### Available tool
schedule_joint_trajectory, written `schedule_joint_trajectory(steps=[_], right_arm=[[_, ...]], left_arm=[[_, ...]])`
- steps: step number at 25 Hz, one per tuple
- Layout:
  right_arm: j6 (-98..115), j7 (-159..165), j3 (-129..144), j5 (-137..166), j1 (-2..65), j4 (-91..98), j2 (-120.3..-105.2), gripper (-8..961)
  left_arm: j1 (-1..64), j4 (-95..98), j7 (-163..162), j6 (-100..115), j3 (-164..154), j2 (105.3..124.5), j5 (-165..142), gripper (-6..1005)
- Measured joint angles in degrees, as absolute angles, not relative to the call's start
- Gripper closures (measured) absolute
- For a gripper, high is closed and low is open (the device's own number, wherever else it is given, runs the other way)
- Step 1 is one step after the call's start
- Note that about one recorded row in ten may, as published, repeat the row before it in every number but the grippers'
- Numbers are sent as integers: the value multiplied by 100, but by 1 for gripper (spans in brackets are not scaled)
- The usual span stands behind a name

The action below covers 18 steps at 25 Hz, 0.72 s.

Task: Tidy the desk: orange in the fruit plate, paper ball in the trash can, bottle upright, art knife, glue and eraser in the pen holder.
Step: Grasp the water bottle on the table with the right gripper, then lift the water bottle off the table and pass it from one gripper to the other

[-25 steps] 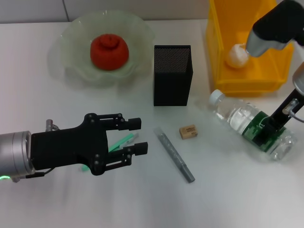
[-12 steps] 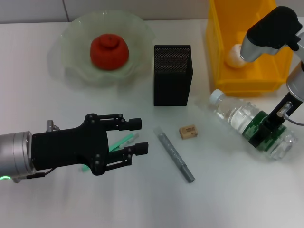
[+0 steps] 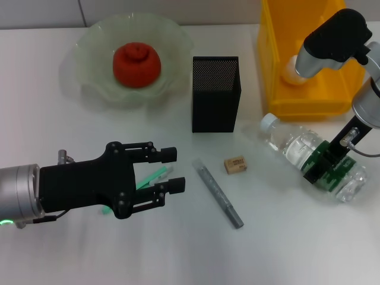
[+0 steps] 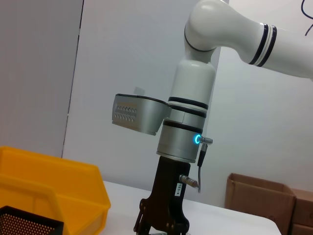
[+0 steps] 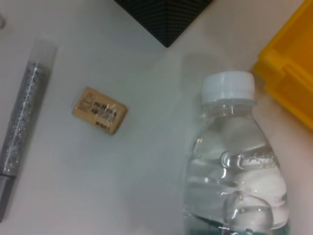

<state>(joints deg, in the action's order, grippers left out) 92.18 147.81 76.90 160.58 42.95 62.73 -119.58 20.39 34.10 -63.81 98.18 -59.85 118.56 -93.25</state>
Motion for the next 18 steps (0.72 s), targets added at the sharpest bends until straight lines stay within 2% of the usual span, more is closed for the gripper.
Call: schedule_joint_trajectory(steps=[15,18], right_arm=[[9172,14616,7823,15901,4209,6301,-11959,179],[9169,14553,7823,15635,4001,6632,-11961,185]], left_arm=[[2016,3410,-6381,9823,-5967,11856,-9325,472],[2008,3410,-6381,9850,-5966,11856,-9325,472]])
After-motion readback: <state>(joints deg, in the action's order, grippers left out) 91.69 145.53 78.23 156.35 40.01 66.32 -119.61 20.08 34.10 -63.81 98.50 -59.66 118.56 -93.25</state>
